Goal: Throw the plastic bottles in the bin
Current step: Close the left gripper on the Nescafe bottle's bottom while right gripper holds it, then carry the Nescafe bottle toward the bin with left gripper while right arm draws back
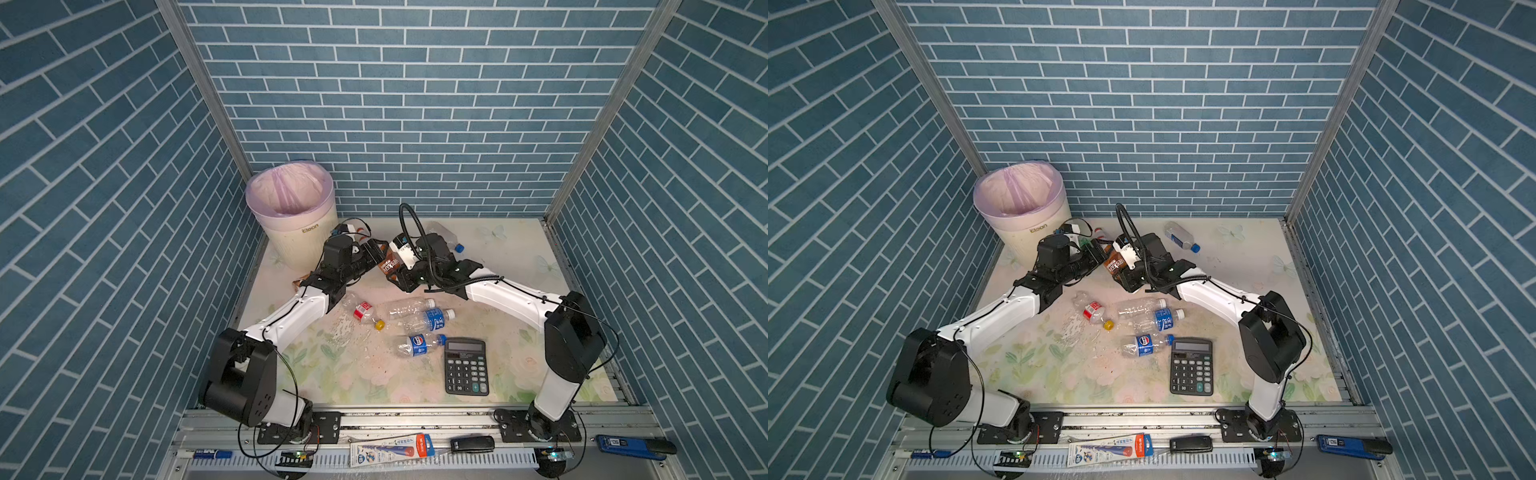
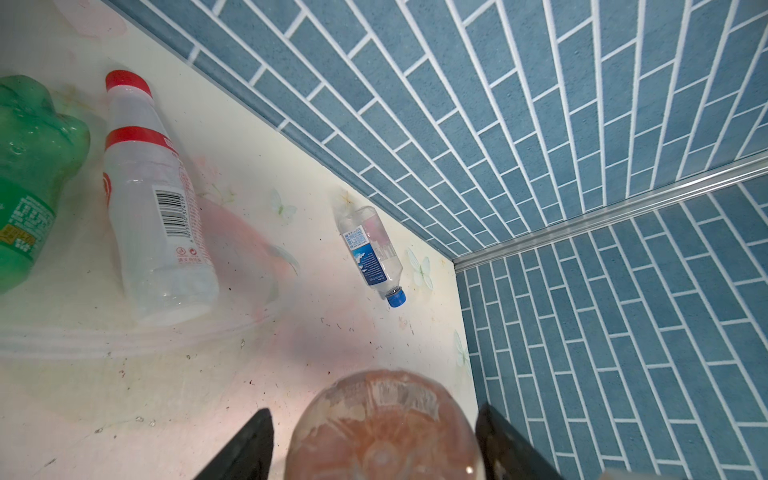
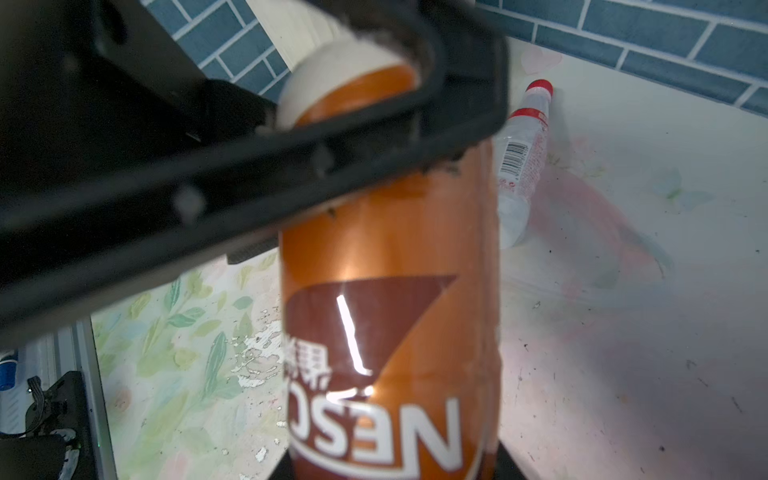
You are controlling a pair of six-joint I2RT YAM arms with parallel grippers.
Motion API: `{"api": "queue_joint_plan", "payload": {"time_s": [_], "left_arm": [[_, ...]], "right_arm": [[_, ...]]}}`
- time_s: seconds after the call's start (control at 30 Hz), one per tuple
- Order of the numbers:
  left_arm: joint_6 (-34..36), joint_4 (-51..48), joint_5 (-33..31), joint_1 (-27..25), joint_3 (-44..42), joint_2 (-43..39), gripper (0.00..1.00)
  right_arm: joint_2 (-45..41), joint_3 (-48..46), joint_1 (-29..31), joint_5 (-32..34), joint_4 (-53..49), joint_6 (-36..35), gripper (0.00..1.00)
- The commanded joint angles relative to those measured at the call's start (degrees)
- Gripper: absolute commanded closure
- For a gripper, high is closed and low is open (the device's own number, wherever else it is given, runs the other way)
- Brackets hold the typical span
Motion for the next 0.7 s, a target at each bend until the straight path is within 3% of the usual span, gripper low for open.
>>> {"api": "queue_joint_plan", "payload": {"time_s": [0.0, 0.3, 0.5, 0.67], "left_arm": [[0.5, 0.5, -0.8, -0.3, 0.7, 0.4, 0.25], [0.9, 0.7, -0.1, -0.3, 0.9, 1.2, 0.33], [1.1, 0.8, 0.1, -0.3, 0.5, 0.9, 0.44], [3.2, -1.7, -1.5, -0.3, 0.7, -0.4, 0.48]], "right_arm": [[1.1, 2.5, 0.4, -1.1, 1.2, 0.5, 0.57], [1.5, 2.7, 0.5, -1.2, 0.9, 0.1, 0.57], [1.9, 3.4, 0.5, -0.8, 1.0, 0.0, 0.57], [2.1, 4.0, 0.5, 0.3, 0.3, 0.0, 0.46]]}}
